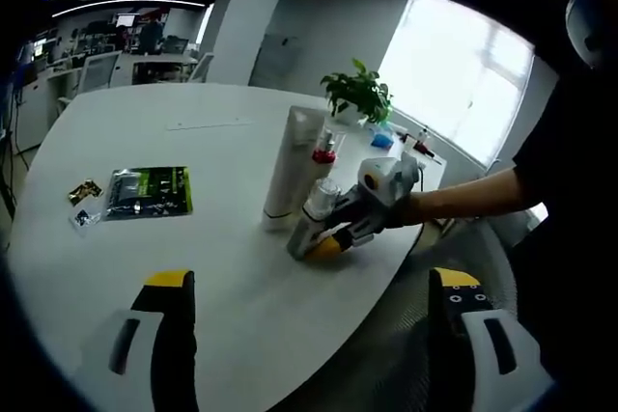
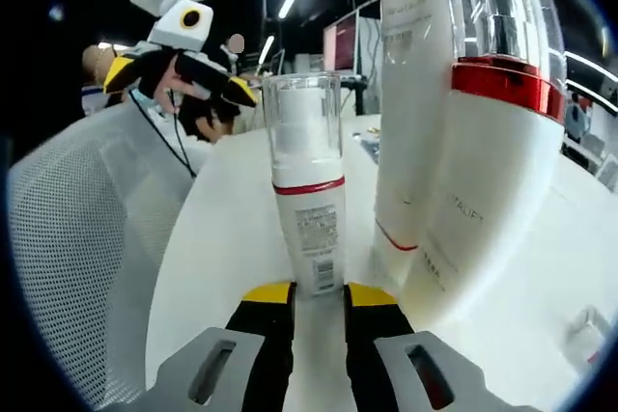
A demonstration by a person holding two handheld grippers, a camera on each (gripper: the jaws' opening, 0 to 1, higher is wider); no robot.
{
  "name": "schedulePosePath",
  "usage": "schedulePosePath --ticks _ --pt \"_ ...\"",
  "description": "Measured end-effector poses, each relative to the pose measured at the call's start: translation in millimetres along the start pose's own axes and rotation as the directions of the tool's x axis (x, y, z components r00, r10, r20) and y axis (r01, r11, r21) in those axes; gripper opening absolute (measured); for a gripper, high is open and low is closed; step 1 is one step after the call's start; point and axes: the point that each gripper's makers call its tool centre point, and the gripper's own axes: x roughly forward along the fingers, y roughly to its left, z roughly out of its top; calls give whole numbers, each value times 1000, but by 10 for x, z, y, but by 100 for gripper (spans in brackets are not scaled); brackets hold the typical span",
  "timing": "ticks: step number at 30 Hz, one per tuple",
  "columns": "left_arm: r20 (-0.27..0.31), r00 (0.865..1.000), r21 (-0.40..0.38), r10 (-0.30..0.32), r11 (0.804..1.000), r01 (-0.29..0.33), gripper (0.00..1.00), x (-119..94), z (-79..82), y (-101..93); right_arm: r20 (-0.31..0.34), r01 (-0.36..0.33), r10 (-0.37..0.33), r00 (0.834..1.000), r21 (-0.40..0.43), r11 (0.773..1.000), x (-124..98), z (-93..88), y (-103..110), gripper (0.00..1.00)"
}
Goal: Arrange the skincare products in the storage area until every visible bottle or jar stands upright without overlapping.
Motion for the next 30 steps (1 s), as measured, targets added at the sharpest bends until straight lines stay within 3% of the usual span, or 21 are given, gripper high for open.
schedulePosePath --ticks 21,30 --pt "-10 1000 2 1 1000 -1 93 -24 -17 25 -7 27 -27 1000 6 1000 2 -24 -146 11" --pt "-12 1000 3 2 1000 -2 93 -32 -12 9 -4 19 -19 1000 10 1000 -8 -19 -116 14"
